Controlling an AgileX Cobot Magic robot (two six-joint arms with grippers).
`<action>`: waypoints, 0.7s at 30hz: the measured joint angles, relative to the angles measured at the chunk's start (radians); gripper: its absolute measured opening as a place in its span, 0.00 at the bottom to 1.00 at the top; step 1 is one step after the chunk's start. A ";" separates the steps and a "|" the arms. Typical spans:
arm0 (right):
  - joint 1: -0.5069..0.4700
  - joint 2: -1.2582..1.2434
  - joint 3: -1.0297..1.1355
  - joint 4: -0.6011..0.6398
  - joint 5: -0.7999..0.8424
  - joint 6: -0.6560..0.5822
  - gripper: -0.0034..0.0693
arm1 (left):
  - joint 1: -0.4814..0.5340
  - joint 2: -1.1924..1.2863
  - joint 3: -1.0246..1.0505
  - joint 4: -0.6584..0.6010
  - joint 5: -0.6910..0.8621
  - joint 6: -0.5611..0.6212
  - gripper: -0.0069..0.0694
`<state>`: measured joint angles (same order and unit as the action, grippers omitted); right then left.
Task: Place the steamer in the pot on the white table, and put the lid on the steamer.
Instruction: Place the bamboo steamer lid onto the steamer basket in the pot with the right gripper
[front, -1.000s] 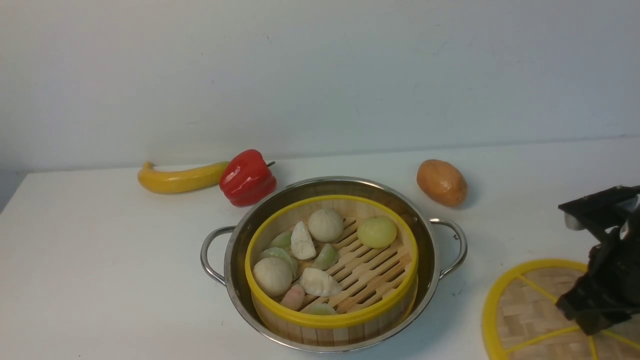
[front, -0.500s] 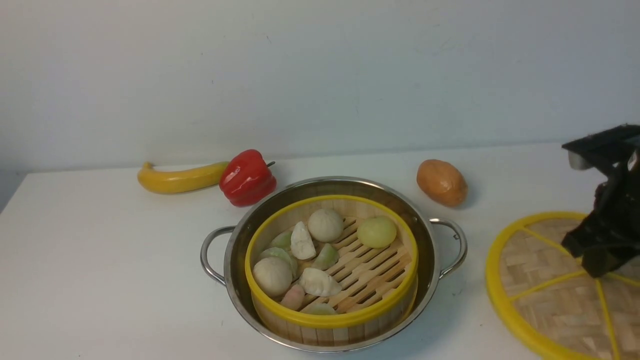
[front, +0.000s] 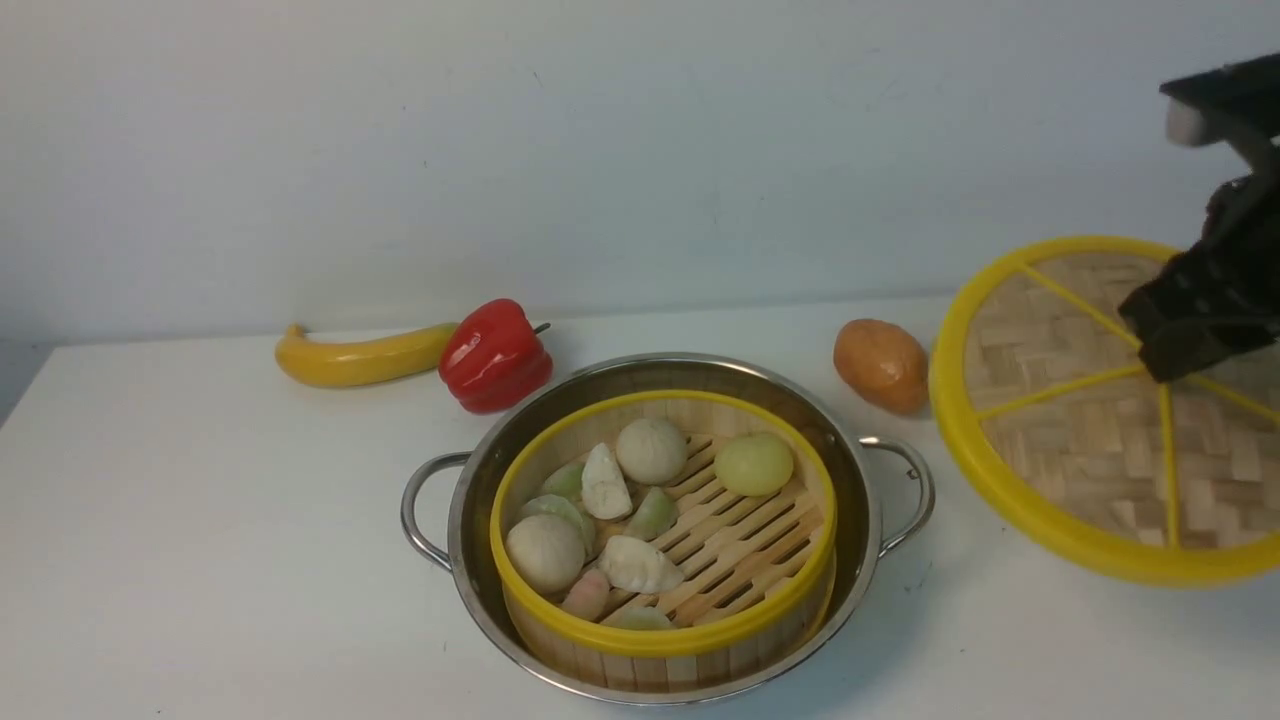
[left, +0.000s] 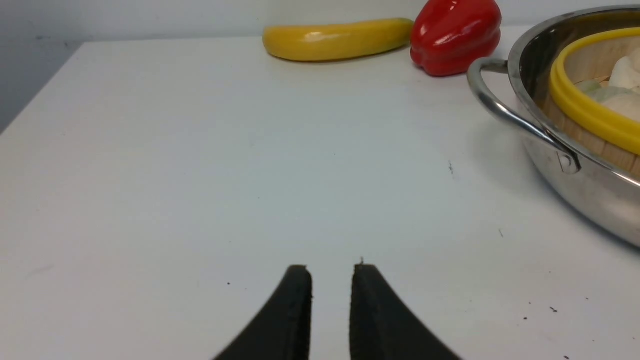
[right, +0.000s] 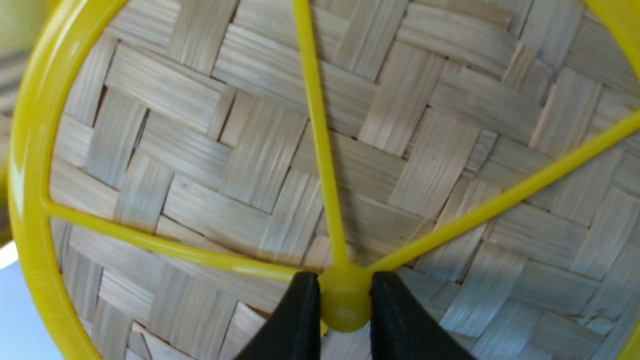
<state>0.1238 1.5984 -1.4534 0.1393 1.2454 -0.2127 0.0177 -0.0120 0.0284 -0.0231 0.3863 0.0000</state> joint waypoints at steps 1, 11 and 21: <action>0.002 0.000 -0.011 0.023 0.001 0.000 0.20 | 0.000 0.000 0.000 0.000 0.000 0.000 0.24; 0.174 0.019 -0.130 0.110 0.010 -0.046 0.20 | 0.000 0.000 0.000 0.000 0.000 0.000 0.24; 0.364 0.172 -0.289 0.115 0.013 -0.042 0.20 | 0.000 0.000 0.000 0.000 0.000 0.000 0.24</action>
<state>0.4879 1.7706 -1.7427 0.2539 1.2583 -0.2546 0.0177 -0.0120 0.0284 -0.0231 0.3863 0.0000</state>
